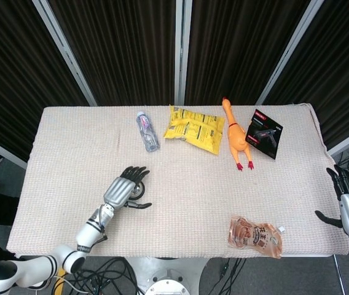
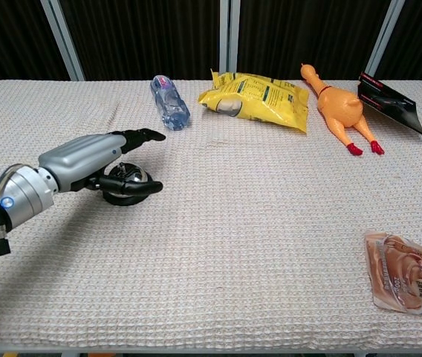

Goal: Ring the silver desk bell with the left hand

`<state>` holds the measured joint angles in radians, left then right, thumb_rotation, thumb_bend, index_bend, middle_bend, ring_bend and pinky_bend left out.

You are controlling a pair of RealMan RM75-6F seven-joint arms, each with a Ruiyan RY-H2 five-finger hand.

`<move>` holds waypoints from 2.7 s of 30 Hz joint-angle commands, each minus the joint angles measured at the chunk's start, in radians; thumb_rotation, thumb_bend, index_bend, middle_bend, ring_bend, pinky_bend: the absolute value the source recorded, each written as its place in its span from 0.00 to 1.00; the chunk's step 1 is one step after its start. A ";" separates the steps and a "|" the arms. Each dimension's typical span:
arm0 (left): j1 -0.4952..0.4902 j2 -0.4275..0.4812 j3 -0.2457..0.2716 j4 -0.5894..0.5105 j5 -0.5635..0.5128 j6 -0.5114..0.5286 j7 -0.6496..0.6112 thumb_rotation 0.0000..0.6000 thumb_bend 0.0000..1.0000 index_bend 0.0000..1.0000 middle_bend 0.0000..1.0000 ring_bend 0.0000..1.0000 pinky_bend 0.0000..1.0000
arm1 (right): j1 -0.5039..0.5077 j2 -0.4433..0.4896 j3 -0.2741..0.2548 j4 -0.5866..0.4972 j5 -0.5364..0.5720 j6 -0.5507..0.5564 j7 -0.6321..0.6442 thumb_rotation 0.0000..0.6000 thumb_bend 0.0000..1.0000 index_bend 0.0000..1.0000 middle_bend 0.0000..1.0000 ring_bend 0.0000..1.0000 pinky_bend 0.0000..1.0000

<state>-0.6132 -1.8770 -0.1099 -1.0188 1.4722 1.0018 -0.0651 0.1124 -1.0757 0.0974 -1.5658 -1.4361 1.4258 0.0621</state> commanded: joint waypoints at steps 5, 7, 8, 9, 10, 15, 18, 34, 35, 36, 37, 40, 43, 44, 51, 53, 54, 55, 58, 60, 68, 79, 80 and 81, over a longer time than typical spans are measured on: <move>0.009 -0.066 0.031 0.102 -0.006 -0.002 -0.036 0.20 0.00 0.03 0.00 0.00 0.00 | 0.003 -0.006 -0.002 0.008 0.005 -0.013 0.002 1.00 0.00 0.00 0.00 0.00 0.00; 0.008 -0.077 0.037 0.124 -0.002 0.002 -0.040 0.20 0.00 0.03 0.00 0.00 0.00 | 0.003 -0.005 -0.002 0.007 0.004 -0.013 0.002 1.00 0.00 0.00 0.00 0.00 0.00; 0.007 -0.082 0.037 0.131 0.000 0.005 -0.046 0.20 0.00 0.03 0.00 0.00 0.00 | 0.003 -0.005 -0.001 0.006 0.004 -0.011 0.002 1.00 0.00 0.00 0.00 0.00 0.00; 0.005 -0.084 0.036 0.134 0.002 0.009 -0.048 0.20 0.00 0.03 0.00 0.00 0.00 | 0.002 -0.004 -0.001 0.005 0.004 -0.010 0.002 1.00 0.00 0.00 0.00 0.00 0.00; 0.003 -0.084 0.035 0.135 0.005 0.015 -0.049 0.20 0.00 0.03 0.00 0.00 0.00 | 0.002 -0.003 0.000 0.005 0.004 -0.009 0.002 1.00 0.00 0.00 0.00 0.00 0.00; -0.002 -0.071 0.029 0.112 0.016 0.048 -0.049 0.20 0.00 0.03 0.00 0.00 0.00 | 0.001 -0.003 -0.001 0.004 0.006 -0.011 0.007 1.00 0.00 0.00 0.00 0.00 0.00; 0.002 -0.067 0.037 0.107 0.010 0.038 -0.042 0.20 0.00 0.03 0.00 0.00 0.00 | 0.002 -0.006 -0.003 0.007 0.005 -0.016 0.009 1.00 0.00 0.00 0.00 0.00 0.00; -0.001 -0.060 0.038 0.087 0.016 0.063 -0.020 0.20 0.00 0.03 0.00 0.00 0.00 | 0.003 -0.006 -0.002 0.012 0.008 -0.019 0.017 1.00 0.00 0.00 0.00 0.00 0.00; 0.002 -0.060 0.045 0.085 0.013 0.055 -0.016 0.20 0.00 0.03 0.00 0.00 0.00 | 0.004 -0.008 -0.002 0.013 0.008 -0.021 0.017 1.00 0.00 0.00 0.00 0.00 0.00; 0.005 -0.062 0.050 0.087 0.010 0.047 -0.014 0.20 0.00 0.03 0.00 0.00 0.00 | 0.005 -0.008 -0.002 0.013 0.007 -0.022 0.017 1.00 0.00 0.00 0.00 0.00 0.00; 0.007 -0.064 0.055 0.090 0.006 0.037 -0.013 0.20 0.00 0.03 0.00 0.00 0.00 | 0.005 -0.008 -0.002 0.013 0.007 -0.023 0.016 1.00 0.00 0.00 0.00 0.00 0.00; 0.011 -0.073 0.064 0.103 -0.003 0.019 -0.013 0.20 0.00 0.03 0.00 0.00 0.00 | 0.005 -0.006 -0.002 0.010 0.006 -0.021 0.013 1.00 0.00 0.00 0.00 0.00 0.00; 0.007 -0.075 0.057 0.106 0.003 0.031 -0.018 0.20 0.00 0.03 0.00 0.00 0.00 | 0.003 -0.002 0.000 0.007 0.007 -0.016 0.013 1.00 0.00 0.00 0.00 0.00 0.00; 0.002 -0.072 0.050 0.102 0.007 0.043 -0.020 0.20 0.00 0.03 0.00 0.00 0.00 | 0.003 -0.001 0.001 0.006 0.008 -0.015 0.013 1.00 0.00 0.00 0.00 0.00 0.00; -0.008 -0.048 0.033 0.063 0.016 0.073 -0.014 0.20 0.00 0.03 0.00 0.00 0.00 | 0.006 0.000 0.000 0.002 0.007 -0.022 0.008 1.00 0.00 0.00 0.00 0.00 0.00; -0.002 -0.049 0.044 0.070 0.006 0.052 -0.010 0.20 0.00 0.03 0.00 0.00 0.00 | 0.007 -0.002 -0.001 0.002 0.007 -0.024 0.007 1.00 0.00 0.00 0.00 0.00 0.00; 0.001 -0.050 0.048 0.074 -0.001 0.040 -0.010 0.20 0.00 0.03 0.00 0.00 0.00 | 0.007 -0.002 -0.002 0.002 0.007 -0.025 0.006 1.00 0.00 0.00 0.00 0.00 0.00; 0.005 -0.053 0.055 0.081 -0.007 0.027 -0.010 0.20 0.00 0.03 0.00 0.00 0.00 | 0.008 -0.003 -0.002 0.002 0.007 -0.026 0.005 1.00 0.00 0.00 0.00 0.00 0.00; 0.013 -0.064 0.067 0.100 -0.013 0.012 -0.010 0.20 0.00 0.03 0.00 0.00 0.00 | 0.009 -0.004 -0.002 0.002 0.009 -0.030 0.008 1.00 0.00 0.00 0.00 0.00 0.00; 0.014 -0.070 0.068 0.110 -0.011 0.015 -0.014 0.20 0.00 0.03 0.00 0.00 0.00 | 0.011 -0.005 -0.002 0.001 0.009 -0.032 0.007 1.00 0.00 0.00 0.00 0.00 0.00; 0.005 -0.010 0.005 0.029 0.006 0.128 0.015 0.20 0.00 0.03 0.00 0.00 0.00 | 0.007 -0.001 0.000 -0.006 -0.001 -0.015 0.010 1.00 0.00 0.00 0.00 0.00 0.00; 0.200 0.295 0.029 -0.268 -0.047 0.346 0.218 0.20 0.00 0.03 0.00 0.00 0.00 | 0.013 -0.017 -0.009 0.003 -0.033 -0.010 0.032 1.00 0.00 0.00 0.00 0.00 0.00; 0.231 0.324 0.038 -0.292 -0.053 0.376 0.232 0.20 0.00 0.03 0.00 0.00 0.00 | 0.015 -0.023 -0.009 0.007 -0.035 -0.013 0.034 1.00 0.00 0.00 0.00 0.00 0.00; 0.252 0.343 0.044 -0.308 -0.058 0.396 0.236 0.20 0.00 0.03 0.00 0.00 0.00 | 0.018 -0.028 -0.009 0.009 -0.037 -0.015 0.036 1.00 0.00 0.00 0.00 0.00 0.00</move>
<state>-0.4224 -1.5916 -0.0864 -1.2696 1.4380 1.3382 0.1308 0.1282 -1.1008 0.0886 -1.5589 -1.4711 1.4126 0.0962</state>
